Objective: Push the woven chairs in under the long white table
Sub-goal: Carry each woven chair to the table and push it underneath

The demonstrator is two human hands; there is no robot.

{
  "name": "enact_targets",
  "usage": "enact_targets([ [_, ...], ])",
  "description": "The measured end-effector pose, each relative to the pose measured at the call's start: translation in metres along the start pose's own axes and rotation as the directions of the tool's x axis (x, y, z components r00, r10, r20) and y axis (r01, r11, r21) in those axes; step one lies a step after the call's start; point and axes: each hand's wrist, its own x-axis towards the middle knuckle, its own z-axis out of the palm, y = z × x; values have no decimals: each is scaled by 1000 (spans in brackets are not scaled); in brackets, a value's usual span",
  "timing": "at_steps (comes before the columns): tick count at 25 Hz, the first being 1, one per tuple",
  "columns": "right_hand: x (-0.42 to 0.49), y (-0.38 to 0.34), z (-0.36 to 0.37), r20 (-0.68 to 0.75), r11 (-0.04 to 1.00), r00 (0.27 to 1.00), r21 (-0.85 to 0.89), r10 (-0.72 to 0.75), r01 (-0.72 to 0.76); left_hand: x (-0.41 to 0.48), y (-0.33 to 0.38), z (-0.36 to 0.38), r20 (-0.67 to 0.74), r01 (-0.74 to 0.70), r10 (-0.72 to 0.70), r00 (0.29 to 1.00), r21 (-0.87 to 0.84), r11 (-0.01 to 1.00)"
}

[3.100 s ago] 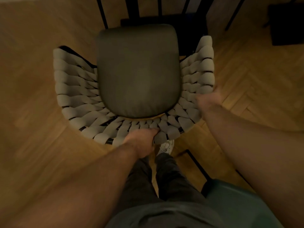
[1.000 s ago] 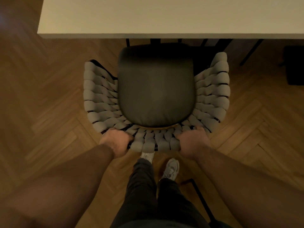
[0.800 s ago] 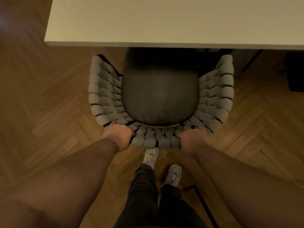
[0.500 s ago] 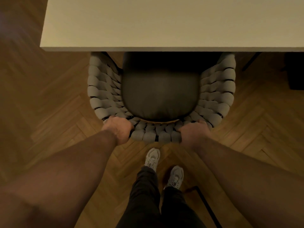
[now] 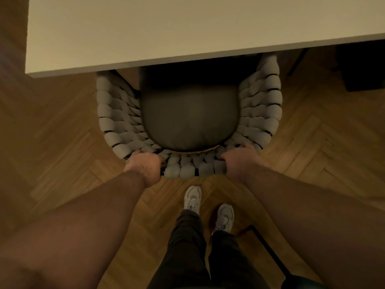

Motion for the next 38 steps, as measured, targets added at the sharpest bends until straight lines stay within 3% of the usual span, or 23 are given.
enact_targets([
  [2,-18,4,8,-79,998,997,70,0,5,-4,4,-5,19,-16,16,1000,10,1000],
  [6,-57,6,23,-212,913,976,406,57,35,-12,6,-12,136,-31,30,990,5,1000],
  [10,-99,6,44,-213,748,948,662,238,-38,-35,26,-26,42,-37,42,998,-125,991],
  [14,-159,13,97,-152,623,918,773,365,-120,-72,78,-37,-130,-141,119,984,-173,975],
  [20,-274,24,217,-9,445,838,851,546,-280,-132,178,-26,-220,-286,270,937,-42,957],
  [26,-382,-2,308,143,198,695,901,705,-386,-189,274,5,-152,-505,509,847,70,860],
  [33,-452,-105,368,331,-153,480,915,813,-373,-231,322,38,-2,-705,729,685,251,663],
  [38,-492,-195,404,469,-338,428,874,772,-348,-263,323,77,97,-750,769,631,329,574],
])
